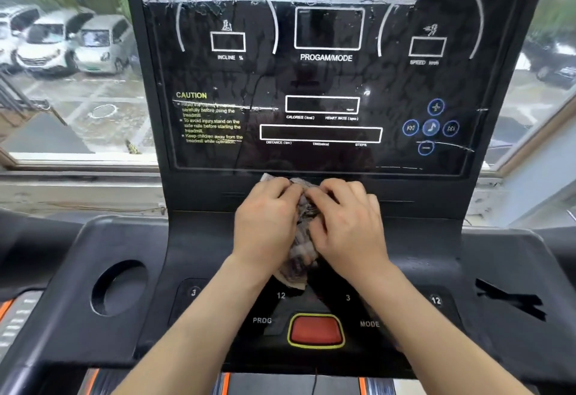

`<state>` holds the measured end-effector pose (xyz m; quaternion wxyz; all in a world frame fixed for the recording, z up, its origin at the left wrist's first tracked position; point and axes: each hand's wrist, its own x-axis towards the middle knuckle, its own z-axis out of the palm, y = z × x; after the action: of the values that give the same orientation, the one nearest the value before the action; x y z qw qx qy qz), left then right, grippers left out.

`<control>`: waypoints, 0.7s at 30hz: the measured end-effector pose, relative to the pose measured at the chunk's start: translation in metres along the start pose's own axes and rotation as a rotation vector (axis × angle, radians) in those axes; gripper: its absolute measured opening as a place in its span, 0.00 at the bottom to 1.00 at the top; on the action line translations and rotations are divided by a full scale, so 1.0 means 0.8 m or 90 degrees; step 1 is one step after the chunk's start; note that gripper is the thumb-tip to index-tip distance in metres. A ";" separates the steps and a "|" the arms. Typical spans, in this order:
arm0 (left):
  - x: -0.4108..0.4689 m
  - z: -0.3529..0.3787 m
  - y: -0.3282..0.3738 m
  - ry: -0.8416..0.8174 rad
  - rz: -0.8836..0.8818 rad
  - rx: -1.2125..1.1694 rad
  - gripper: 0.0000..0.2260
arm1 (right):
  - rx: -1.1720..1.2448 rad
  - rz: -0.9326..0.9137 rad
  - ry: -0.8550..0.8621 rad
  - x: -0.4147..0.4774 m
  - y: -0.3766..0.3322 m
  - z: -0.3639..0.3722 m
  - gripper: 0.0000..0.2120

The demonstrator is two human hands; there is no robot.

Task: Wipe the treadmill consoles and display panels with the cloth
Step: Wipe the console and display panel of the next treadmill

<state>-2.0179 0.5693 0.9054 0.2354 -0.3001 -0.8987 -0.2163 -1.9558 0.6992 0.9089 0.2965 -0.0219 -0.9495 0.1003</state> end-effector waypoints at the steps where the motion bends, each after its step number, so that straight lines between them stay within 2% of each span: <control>1: 0.004 0.007 0.014 -0.005 0.012 -0.004 0.06 | -0.015 0.011 0.007 -0.004 0.013 -0.006 0.18; 8: 0.034 0.052 0.130 -0.071 0.119 0.036 0.09 | -0.037 0.132 0.077 -0.038 0.111 -0.040 0.21; 12: 0.043 0.069 0.167 -0.059 0.176 0.023 0.10 | -0.027 0.203 0.088 -0.055 0.140 -0.049 0.21; 16: 0.043 0.080 0.169 -0.020 0.249 -0.020 0.09 | -0.029 0.240 0.101 -0.062 0.138 -0.044 0.17; 21: 0.033 0.066 0.117 -0.036 0.192 -0.078 0.08 | -0.044 0.188 0.111 -0.041 0.094 -0.029 0.16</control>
<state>-1.9922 0.6771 0.9010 0.2210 -0.4517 -0.8349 -0.2240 -1.9172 0.7734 0.8944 0.3586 -0.1799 -0.9097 0.1077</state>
